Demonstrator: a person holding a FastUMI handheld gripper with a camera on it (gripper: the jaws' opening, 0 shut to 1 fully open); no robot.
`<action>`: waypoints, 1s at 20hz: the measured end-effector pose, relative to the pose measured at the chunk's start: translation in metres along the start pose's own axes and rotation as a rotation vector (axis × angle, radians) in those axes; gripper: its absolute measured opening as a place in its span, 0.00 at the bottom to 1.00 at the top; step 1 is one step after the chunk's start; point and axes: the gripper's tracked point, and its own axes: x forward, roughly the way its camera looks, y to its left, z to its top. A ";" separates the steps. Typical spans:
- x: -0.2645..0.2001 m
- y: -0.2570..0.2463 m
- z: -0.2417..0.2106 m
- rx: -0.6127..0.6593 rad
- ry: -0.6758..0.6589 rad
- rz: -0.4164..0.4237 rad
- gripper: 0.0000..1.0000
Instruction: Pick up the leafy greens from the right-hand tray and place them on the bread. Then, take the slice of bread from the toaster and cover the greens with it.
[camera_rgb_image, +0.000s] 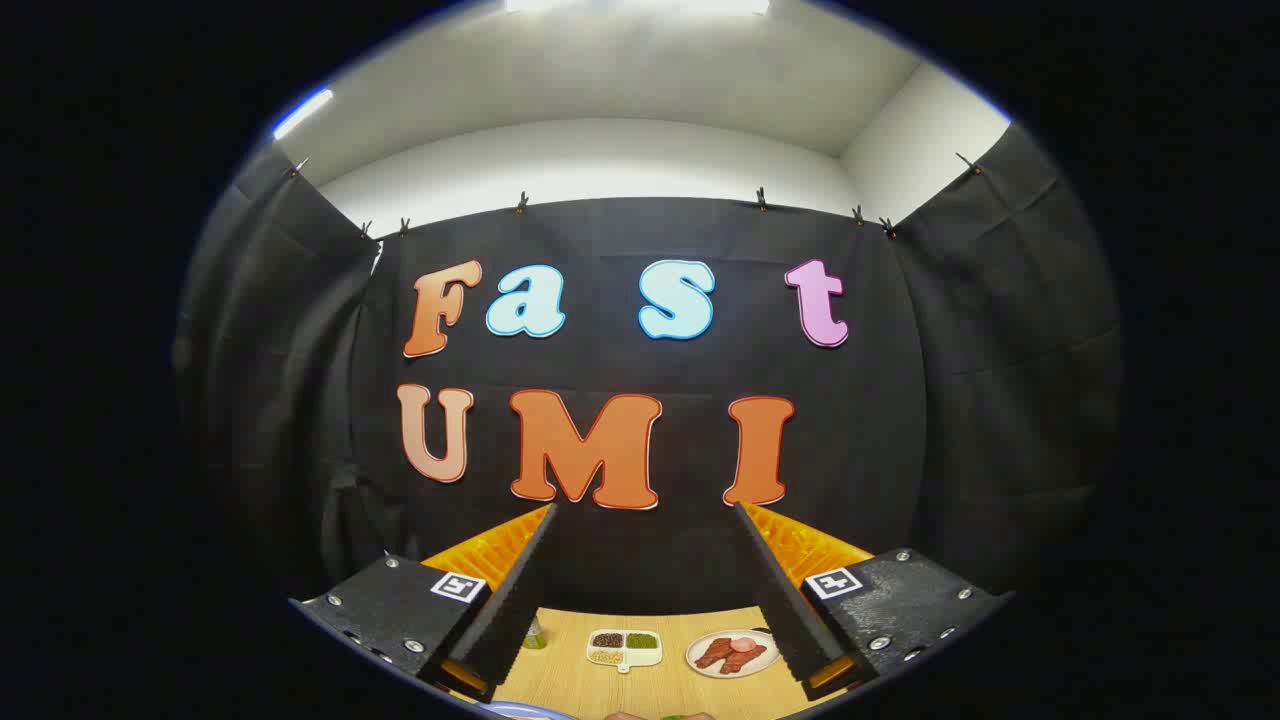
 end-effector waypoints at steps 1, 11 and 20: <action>-0.001 -0.001 0.001 0.002 -0.001 -0.003 1.00; -0.003 -0.012 -0.013 0.009 0.032 -0.028 1.00; -0.001 -0.018 -0.027 0.014 0.052 -0.035 1.00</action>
